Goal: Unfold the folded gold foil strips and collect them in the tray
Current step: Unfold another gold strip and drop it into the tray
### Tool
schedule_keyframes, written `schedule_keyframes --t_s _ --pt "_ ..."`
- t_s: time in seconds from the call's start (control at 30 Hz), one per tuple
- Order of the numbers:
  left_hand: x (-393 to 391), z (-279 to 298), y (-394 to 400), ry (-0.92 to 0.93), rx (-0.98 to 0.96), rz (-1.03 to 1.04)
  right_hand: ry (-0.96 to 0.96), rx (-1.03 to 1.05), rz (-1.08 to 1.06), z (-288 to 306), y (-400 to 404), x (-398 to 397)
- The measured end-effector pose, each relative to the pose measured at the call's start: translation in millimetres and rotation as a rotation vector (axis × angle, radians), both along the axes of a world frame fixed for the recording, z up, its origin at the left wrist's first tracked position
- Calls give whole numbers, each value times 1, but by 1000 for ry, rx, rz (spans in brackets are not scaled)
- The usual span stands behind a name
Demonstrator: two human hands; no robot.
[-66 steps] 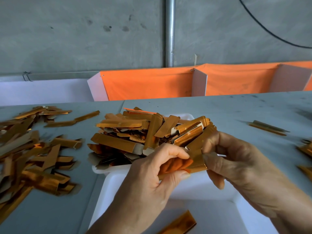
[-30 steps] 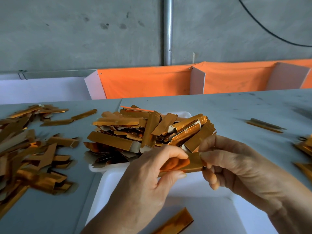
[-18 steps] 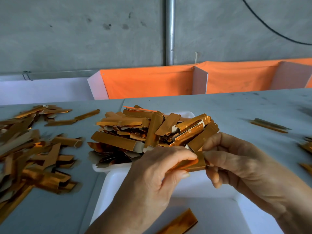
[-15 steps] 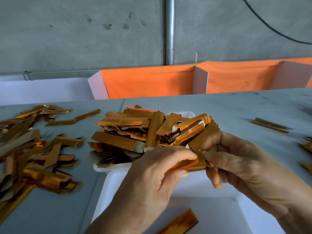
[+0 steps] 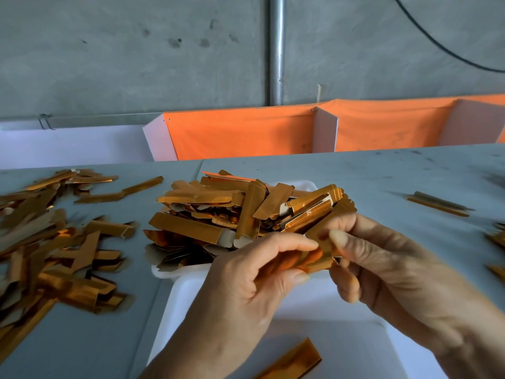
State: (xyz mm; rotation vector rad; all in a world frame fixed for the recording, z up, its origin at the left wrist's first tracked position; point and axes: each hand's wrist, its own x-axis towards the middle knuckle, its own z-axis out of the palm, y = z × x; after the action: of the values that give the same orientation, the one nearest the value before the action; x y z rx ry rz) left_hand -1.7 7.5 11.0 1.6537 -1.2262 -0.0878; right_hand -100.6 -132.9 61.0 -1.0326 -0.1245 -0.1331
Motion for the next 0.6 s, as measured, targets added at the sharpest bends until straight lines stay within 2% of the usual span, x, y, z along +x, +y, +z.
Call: schedule_keyframes --t_s 0.03,0.1,0.23,0.4,0.6 --pt "0 0 0 22 -13 -14 78 -10 -46 -32 -21 0" --pt "-1 1 0 41 -30 -29 63 -131 -92 -50 -35 -2" --pt "-2 2 0 23 -44 -28 64 -138 -65 -48 -38 5" --pt "-2 1 0 3 -48 -9 59 -188 -153 -45 -33 5" --pt "-2 -4 -3 -59 -45 4 79 -150 -177 -47 -30 8"
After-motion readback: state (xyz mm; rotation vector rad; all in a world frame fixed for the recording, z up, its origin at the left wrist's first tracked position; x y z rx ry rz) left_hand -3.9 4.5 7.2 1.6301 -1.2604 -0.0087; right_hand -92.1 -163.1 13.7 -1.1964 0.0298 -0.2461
